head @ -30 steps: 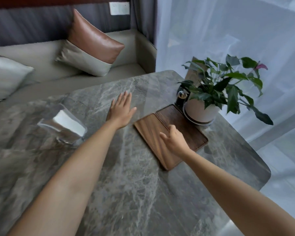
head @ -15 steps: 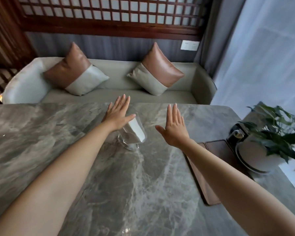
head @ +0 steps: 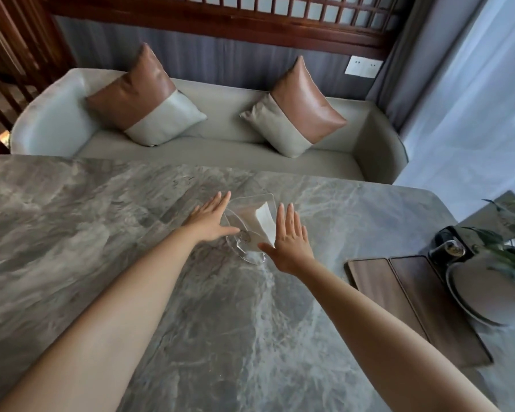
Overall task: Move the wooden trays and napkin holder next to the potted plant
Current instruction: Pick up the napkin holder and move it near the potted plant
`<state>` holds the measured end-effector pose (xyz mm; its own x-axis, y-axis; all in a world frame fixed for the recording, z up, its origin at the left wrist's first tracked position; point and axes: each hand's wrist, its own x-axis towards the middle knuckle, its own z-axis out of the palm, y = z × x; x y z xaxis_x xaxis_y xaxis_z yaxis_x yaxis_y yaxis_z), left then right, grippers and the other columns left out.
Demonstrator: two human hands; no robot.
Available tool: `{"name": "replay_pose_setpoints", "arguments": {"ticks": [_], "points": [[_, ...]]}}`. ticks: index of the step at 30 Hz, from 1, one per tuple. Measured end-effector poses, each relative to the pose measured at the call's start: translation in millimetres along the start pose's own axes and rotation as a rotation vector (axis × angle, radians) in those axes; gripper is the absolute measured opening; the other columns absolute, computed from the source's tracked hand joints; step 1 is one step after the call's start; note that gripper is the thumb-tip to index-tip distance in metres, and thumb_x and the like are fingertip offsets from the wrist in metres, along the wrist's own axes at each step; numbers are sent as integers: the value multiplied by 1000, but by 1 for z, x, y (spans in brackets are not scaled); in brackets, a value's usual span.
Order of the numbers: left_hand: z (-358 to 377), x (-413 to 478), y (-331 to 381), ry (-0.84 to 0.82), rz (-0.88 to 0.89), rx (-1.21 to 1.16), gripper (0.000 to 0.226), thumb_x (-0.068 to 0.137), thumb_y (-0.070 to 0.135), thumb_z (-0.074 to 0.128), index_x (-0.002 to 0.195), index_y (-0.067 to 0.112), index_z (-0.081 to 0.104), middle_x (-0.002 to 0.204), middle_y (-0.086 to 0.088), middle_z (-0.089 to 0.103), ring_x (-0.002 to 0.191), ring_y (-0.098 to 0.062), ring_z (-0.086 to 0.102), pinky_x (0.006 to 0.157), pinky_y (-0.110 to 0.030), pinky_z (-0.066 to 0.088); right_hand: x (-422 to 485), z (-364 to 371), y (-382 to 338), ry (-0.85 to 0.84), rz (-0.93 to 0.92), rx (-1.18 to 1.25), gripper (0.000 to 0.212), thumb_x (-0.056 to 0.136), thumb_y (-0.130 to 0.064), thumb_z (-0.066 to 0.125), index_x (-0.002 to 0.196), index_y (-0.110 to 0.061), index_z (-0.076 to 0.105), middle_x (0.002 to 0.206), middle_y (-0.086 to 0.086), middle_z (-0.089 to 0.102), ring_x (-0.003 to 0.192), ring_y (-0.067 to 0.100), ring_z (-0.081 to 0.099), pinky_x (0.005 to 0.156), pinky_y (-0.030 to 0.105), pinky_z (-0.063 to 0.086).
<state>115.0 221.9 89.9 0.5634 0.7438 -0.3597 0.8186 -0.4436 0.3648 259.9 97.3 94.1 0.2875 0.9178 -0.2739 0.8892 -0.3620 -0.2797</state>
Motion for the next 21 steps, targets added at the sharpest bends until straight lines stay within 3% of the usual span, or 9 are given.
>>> {"name": "replay_pose_setpoints", "arguments": {"ticks": [6, 9, 12, 15, 21], "points": [[15, 32, 2, -23, 10, -224, 104, 80, 37, 68, 147, 28, -12, 160, -1, -12, 148, -26, 5, 119, -49, 17, 18, 21, 3, 5, 65, 100, 90, 92, -45, 41, 143, -11, -25, 156, 11, -24, 146, 26, -12, 121, 39, 5], [17, 41, 5, -22, 22, -241, 112, 74, 32, 75, 147, 28, -9, 160, -4, -3, 147, -27, 10, 117, -48, 22, 21, 26, 3, -11, 106, 215, 87, 93, -36, 44, 144, -12, -22, 158, 10, -12, 146, 29, 7, 116, 40, 21], [18, 48, 8, 19, 42, -246, 116, 67, 26, 81, 148, 29, -2, 155, -8, 18, 140, -29, 28, 110, -45, 31, 20, 27, 3, 13, 129, 289, 83, 94, -30, 46, 147, -13, -15, 156, 14, 11, 138, 32, 30, 106, 41, 36], [17, 52, 7, 41, 20, -264, 111, 63, 26, 84, 147, 33, 11, 145, -10, 29, 131, -30, 39, 108, -43, 36, 19, 27, 3, 57, 135, 332, 81, 93, -26, 49, 148, -13, -9, 148, 18, 25, 129, 34, 40, 102, 41, 39], [15, 44, 8, 49, 13, -226, 99, 57, 33, 86, 140, 30, 32, 134, -14, 40, 122, -35, 47, 105, -47, 40, 11, 21, 11, 66, 130, 412, 80, 89, -16, 56, 149, -18, 2, 142, 19, 33, 124, 34, 44, 105, 40, 36]]}}
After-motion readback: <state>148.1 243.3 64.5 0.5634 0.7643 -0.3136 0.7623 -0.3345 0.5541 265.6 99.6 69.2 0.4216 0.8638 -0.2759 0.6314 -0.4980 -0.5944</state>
